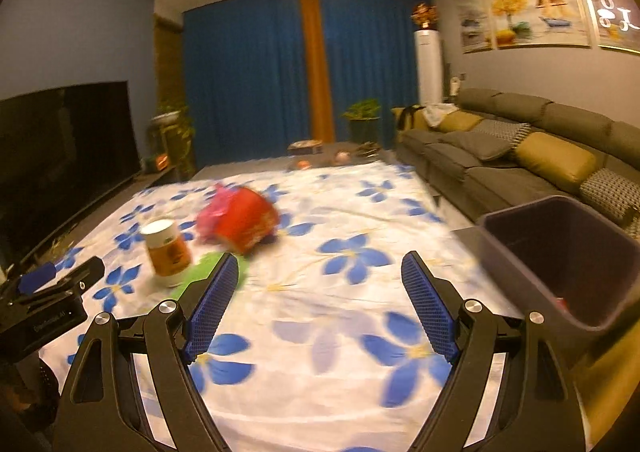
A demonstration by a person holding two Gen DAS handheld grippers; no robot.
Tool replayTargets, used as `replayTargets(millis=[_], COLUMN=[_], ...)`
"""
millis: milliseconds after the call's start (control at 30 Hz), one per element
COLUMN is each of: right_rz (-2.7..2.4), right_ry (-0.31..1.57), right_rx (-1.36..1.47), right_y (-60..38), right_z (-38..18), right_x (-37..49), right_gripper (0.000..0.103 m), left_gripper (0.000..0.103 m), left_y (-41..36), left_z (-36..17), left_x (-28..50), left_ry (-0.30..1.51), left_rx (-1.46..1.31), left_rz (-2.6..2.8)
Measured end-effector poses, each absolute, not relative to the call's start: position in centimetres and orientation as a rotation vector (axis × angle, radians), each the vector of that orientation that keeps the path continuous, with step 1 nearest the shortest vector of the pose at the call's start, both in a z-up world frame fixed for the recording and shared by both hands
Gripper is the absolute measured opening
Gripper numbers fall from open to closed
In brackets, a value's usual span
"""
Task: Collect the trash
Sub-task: 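Move both open tools back over the remaining trash on the table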
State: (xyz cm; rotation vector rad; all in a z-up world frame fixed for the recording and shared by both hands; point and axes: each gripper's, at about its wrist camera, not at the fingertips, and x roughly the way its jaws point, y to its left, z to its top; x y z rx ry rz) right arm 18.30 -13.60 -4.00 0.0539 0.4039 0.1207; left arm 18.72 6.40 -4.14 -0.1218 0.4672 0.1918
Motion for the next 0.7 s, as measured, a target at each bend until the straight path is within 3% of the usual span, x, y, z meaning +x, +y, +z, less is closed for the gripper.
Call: replayTargets(millis=[700], right_rz=[0.217], right_ry=[0.628], right_rx=[-0.044], right_y=[-2.4], right_z=[-9.0], right_x=[26.1], right_gripper=[0.077], left_gripper=[0.096], left_y=[14.8], left_z=[-3.3], left_x=[19.7], left_ry=[0.41], left_rx=[-0.217], left_rz=[0.259])
